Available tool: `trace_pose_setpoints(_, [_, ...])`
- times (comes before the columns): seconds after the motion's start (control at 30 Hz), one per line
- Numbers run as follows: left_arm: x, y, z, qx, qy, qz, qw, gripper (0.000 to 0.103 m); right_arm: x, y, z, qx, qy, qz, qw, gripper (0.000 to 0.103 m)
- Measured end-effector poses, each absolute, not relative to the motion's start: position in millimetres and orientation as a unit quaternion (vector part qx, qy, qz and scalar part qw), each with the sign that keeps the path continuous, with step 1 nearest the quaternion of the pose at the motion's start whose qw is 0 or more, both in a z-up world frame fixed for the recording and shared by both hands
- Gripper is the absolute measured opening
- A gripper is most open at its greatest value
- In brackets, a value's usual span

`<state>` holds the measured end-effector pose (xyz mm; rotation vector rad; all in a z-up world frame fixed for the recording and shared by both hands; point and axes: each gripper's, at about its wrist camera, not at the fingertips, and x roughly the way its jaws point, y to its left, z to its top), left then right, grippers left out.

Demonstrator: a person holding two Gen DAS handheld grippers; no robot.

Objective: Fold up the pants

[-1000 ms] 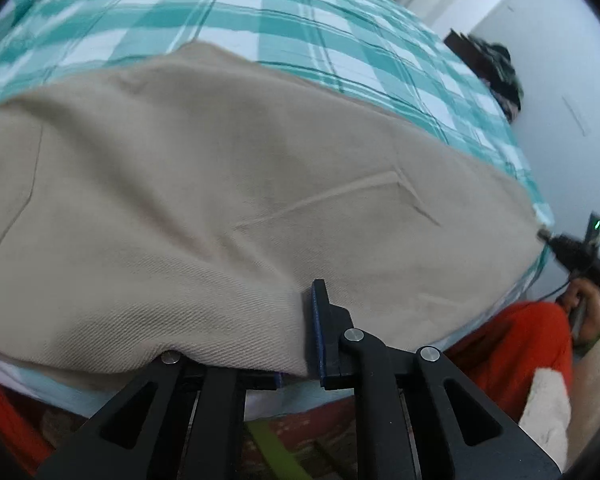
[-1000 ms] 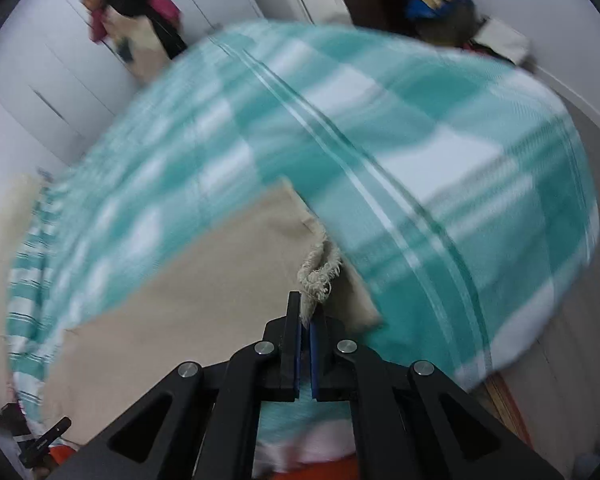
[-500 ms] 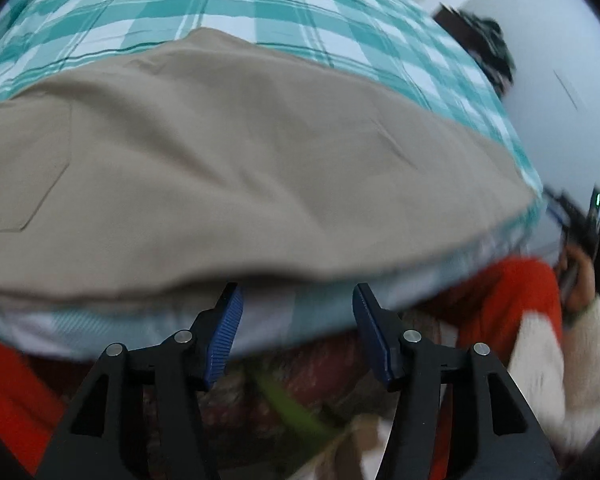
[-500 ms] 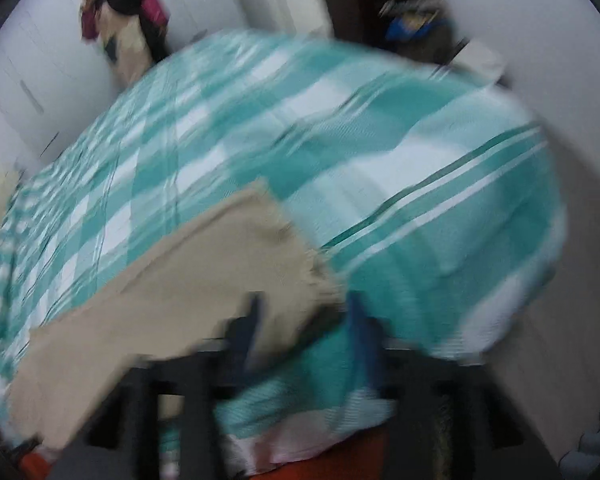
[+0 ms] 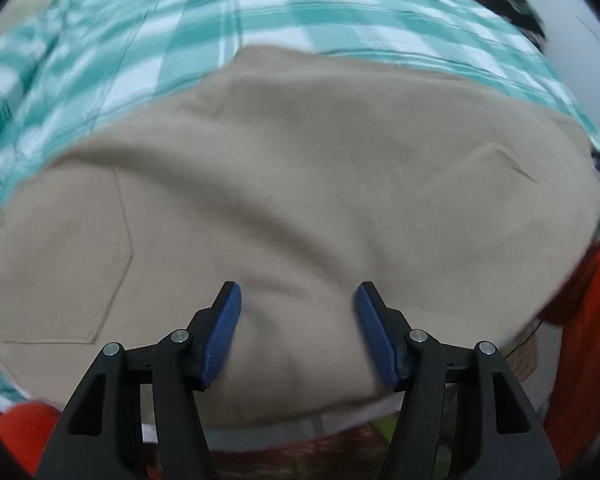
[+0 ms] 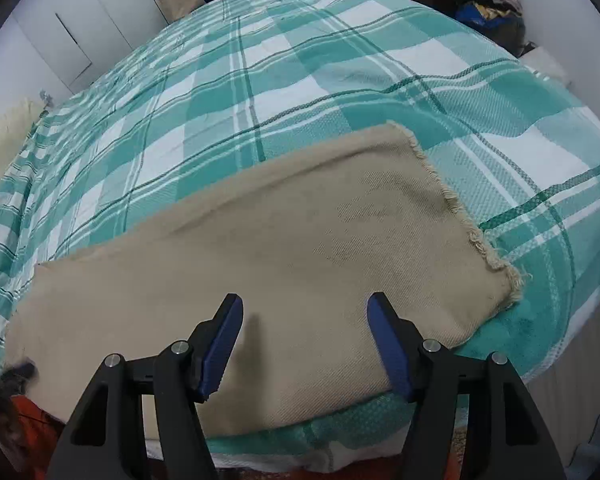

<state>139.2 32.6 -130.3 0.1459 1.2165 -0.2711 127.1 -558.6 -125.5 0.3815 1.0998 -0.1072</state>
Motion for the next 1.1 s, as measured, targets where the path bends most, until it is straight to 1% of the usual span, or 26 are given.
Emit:
trace_pose_setpoints(0.03, [141.9,33.8,-122.6,0.055,0.574,-0.139,0.805,0.062,123.8,-560.7,-123.3,0.182,0.512,-0.052,0.838,0.064])
trace_pose_setpoints(0.1, [152.7,40.8,-99.5,-0.001,0.565,-0.168,0.808,0.062,117.9,-563.1,-122.6,0.183,0.507,-0.054,0.841,0.065])
trace_pose_setpoints(0.2, [195.7,38.5,-69.4,-0.045,0.55,-0.195,0.811,0.063,112.5,-562.1,-117.6,0.173,0.498,-0.064,0.848,0.064])
trace_pose_setpoints(0.27, [224.3,26.3,-77.6,-0.047,0.568,-0.22,0.792,0.062,111.2,-561.3,-114.9,0.164,0.494,-0.073,0.851,0.064])
trace_pose_setpoints(0.3, [246.3,13.9,-92.6,-0.038,0.592,-0.232,0.771,0.058,111.0,-560.6,-112.9,0.161,0.492,-0.076,0.852,0.064])
trace_pose_setpoints(0.33, [260.6,7.0,-107.3,-0.026,0.609,-0.231,0.758,0.05,110.5,-558.5,-111.7,0.157,0.49,-0.076,0.854,0.065])
trace_pose_setpoints(0.4, [295.7,-6.6,-143.5,0.016,0.635,-0.179,0.752,0.013,116.2,-554.2,-112.1,0.153,0.489,-0.075,0.856,0.065])
trace_pose_setpoints(0.43, [316.3,-4.2,-158.6,0.018,0.639,-0.131,0.758,0.007,118.6,-552.6,-113.1,0.151,0.49,-0.075,0.855,0.065])
trace_pose_setpoints(0.47, [334.0,4.9,-163.8,-0.013,0.63,-0.096,0.77,0.005,119.5,-552.5,-113.7,0.152,0.491,-0.074,0.855,0.065])
trace_pose_setpoints(0.53, [351.6,30.4,-156.4,-0.104,0.596,-0.033,0.795,0.004,117.8,-553.9,-113.5,0.158,0.489,-0.074,0.854,0.065])
trace_pose_setpoints(0.57, [351.8,40.1,-149.0,-0.149,0.583,-0.029,0.798,0.015,116.5,-555.7,-113.0,0.164,0.486,-0.075,0.855,0.065])
trace_pose_setpoints(0.6, [348.0,46.6,-139.0,-0.188,0.567,-0.052,0.8,0.039,115.3,-557.1,-112.4,0.167,0.484,-0.076,0.856,0.065])
trace_pose_setpoints(0.67, [340.0,47.8,-121.8,-0.175,0.546,-0.08,0.815,0.061,111.5,-559.6,-109.8,0.171,0.475,-0.079,0.86,0.065])
trace_pose_setpoints(0.73, [336.8,43.9,-109.7,-0.111,0.543,-0.087,0.828,0.061,108.1,-561.9,-106.6,0.171,0.465,-0.084,0.865,0.065])
trace_pose_setpoints(0.8, [343.8,41.3,-107.2,-0.061,0.556,-0.096,0.823,0.057,106.6,-564.8,-105.3,0.179,0.459,-0.083,0.867,0.065])
trace_pose_setpoints(0.87, [358.4,47.2,-109.5,-0.033,0.57,-0.094,0.815,0.056,106.5,-569.3,-105.4,0.195,0.454,-0.082,0.866,0.065])
trace_pose_setpoints(0.97, [370.3,60.4,-121.1,-0.06,0.612,-0.085,0.784,0.056,107.5,-569.9,-106.2,0.201,0.454,-0.082,0.864,0.065])
trace_pose_setpoints(1.03, [376.8,53.2,-132.1,-0.08,0.633,-0.076,0.766,0.056,108.8,-567.2,-106.1,0.192,0.457,-0.083,0.865,0.065])
trace_pose_setpoints(1.1, [374.5,34.4,-141.2,-0.063,0.65,-0.084,0.753,0.056,109.9,-565.0,-106.4,0.184,0.46,-0.084,0.865,0.065])
